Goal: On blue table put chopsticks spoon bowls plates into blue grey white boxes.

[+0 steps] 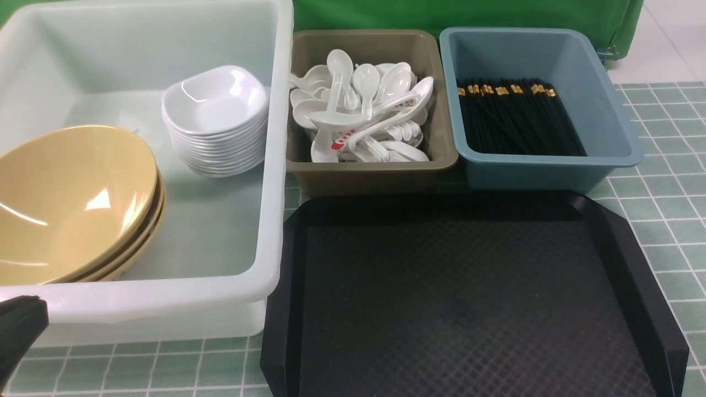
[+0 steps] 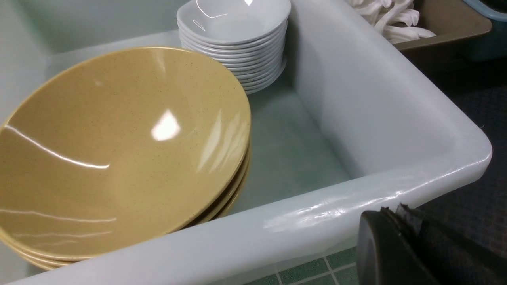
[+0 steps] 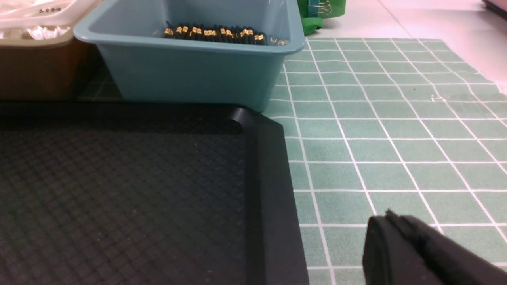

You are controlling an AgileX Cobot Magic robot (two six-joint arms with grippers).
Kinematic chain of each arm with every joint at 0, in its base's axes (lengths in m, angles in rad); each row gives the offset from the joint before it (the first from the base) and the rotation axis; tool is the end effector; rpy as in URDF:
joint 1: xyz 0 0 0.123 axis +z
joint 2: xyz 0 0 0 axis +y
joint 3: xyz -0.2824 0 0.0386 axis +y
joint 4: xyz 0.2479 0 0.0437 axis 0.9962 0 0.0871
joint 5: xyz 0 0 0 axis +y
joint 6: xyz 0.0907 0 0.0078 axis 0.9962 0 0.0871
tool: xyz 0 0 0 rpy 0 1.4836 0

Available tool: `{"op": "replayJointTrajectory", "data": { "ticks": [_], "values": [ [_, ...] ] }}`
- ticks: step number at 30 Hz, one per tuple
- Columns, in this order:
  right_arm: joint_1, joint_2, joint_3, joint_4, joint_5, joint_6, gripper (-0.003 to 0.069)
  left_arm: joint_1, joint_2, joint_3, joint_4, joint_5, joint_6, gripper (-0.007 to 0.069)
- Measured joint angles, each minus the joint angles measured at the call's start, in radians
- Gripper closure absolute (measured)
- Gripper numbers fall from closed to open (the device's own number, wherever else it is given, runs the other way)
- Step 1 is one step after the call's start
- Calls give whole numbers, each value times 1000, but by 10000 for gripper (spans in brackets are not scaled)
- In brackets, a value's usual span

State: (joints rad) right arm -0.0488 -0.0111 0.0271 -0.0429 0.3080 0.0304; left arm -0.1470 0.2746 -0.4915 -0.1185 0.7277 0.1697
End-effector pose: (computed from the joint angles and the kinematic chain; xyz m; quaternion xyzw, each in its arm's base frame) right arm 0.0541 -0.0038 0.1767 0.0191 0.7854 -0.0234 0.6183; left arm 0.0525 -0.0150 0.2956 0.1167 0.8305 -0.0509 0.5423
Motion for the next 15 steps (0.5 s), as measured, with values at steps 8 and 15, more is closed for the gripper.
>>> {"op": "replayJointTrajectory", "data": {
  "ticks": [8,15],
  "values": [
    [0,0,0,0,1,0,622,0,0,0,0,0,0,637],
    [0,0,0,0,1,0,617,0,-9,65,-1,-46,0,637]
  ]
}}
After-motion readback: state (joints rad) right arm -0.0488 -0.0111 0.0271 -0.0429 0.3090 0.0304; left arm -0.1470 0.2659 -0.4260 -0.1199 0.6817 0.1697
